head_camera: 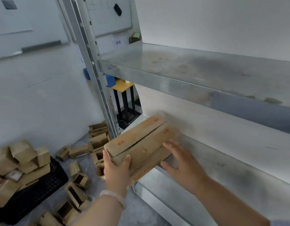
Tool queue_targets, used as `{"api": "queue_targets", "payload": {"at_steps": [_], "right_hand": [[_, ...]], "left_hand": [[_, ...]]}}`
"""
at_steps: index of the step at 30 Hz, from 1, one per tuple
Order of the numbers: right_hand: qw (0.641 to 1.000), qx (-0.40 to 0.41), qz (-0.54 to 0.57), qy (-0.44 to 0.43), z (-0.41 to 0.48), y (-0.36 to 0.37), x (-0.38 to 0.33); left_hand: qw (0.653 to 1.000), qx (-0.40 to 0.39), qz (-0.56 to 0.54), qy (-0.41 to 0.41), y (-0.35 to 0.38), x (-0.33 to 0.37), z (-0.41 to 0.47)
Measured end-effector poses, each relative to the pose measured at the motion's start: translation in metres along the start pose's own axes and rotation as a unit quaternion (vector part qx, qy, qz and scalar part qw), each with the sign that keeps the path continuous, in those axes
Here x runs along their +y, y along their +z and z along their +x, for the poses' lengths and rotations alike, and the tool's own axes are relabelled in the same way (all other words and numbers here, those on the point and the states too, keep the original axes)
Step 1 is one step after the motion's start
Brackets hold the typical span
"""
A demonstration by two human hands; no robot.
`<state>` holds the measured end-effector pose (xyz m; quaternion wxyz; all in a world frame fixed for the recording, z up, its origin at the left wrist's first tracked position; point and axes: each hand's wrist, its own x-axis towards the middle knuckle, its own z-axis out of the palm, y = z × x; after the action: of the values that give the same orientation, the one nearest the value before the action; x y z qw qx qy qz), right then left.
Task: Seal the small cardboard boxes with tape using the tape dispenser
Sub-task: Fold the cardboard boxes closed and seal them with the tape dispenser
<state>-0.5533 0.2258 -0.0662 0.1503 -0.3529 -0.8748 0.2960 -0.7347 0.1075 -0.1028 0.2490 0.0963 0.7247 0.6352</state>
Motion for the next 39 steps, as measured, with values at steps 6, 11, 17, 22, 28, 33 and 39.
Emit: {"api": "queue_targets", "payload": {"at_steps": [6, 11, 17, 22, 28, 33, 39], "right_hand": [[0.999, 0.0, -0.013, 0.044, 0.019, 0.011, -0.001], [0.992, 0.049, -0.03, 0.108, 0.021, 0.026, -0.015], [0.97, 0.084, 0.065, 0.218, 0.029, 0.055, -0.035], [0.953, 0.092, 0.155, 0.243, 0.056, 0.074, -0.049], [0.935, 0.138, 0.201, 0.259, 0.086, 0.09, -0.061], [0.952, 0.052, 0.198, 0.228, 0.098, 0.094, -0.076], [0.971, 0.082, 0.042, 0.222, 0.073, 0.076, -0.089]], "left_hand": [[0.988, -0.105, 0.116, 0.015, -0.028, 0.003, 0.024], [0.898, -0.141, 0.349, 0.228, -0.053, 0.03, 0.059], [0.709, -0.384, 0.496, 0.323, -0.044, 0.057, 0.103], [0.683, -0.383, 0.509, 0.358, -0.061, 0.054, 0.117], [0.685, -0.332, 0.499, 0.414, -0.066, 0.052, 0.144], [0.679, -0.304, 0.503, 0.44, -0.074, 0.05, 0.162], [0.665, -0.297, 0.491, 0.478, -0.076, 0.056, 0.168]]}}
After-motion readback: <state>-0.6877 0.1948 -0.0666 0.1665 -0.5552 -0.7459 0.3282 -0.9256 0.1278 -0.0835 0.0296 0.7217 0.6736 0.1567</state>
